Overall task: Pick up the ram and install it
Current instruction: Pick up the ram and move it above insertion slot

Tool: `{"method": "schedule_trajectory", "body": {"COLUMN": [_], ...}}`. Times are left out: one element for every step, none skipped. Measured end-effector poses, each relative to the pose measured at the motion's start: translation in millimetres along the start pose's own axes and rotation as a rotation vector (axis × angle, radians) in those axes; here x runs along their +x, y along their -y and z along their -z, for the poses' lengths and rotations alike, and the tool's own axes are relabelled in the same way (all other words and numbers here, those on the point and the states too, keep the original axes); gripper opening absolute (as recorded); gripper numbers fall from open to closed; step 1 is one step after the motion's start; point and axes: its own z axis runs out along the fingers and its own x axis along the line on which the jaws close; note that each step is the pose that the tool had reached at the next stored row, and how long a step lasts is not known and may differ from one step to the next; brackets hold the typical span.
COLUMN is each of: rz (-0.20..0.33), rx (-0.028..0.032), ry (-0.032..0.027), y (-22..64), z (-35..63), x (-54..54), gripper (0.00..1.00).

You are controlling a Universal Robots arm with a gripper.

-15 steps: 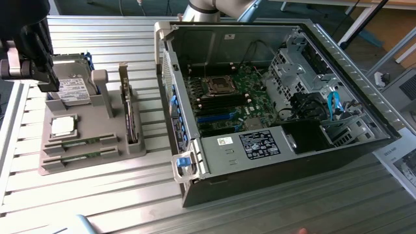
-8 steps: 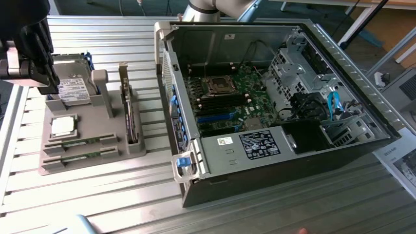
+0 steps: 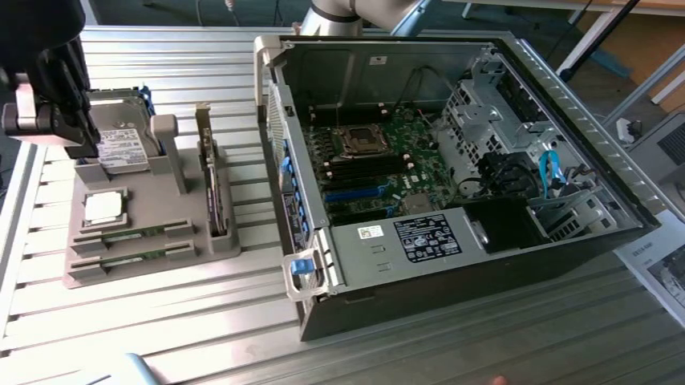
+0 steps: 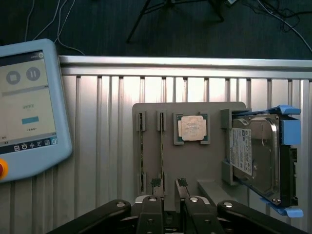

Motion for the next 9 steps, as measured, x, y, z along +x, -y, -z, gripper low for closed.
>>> {"method": "schedule_trajectory", "body": {"rz": [0.0,0.0,0.0,0.0,0.0,0.0,0.0,0.0,0.0], "rx": [0.0,0.0,-0.0001,-0.0001,-0.0001,-0.0001,0.0001,0.0002,0.0], "ry": [0.0001,0.0001,0.0001,0.0001,0.0,0.0001,0.0001,0.0001,0.0], "y": [0.1,0.2,0.3,0.4,0.4,0.5,0.5,0.6,0.6], "z": [-2.2,-4.1,-5.9,-8.2,-9.4,-10.5,-12.0,-13.0,-13.9], "x": [0.0,0.0,0.0,0.0,0.0,0.1,0.1,0.1,0.1], "gripper": [0.24,0.24,0.24,0.24,0.24,0.24,0.24,0.24,0.24]}}
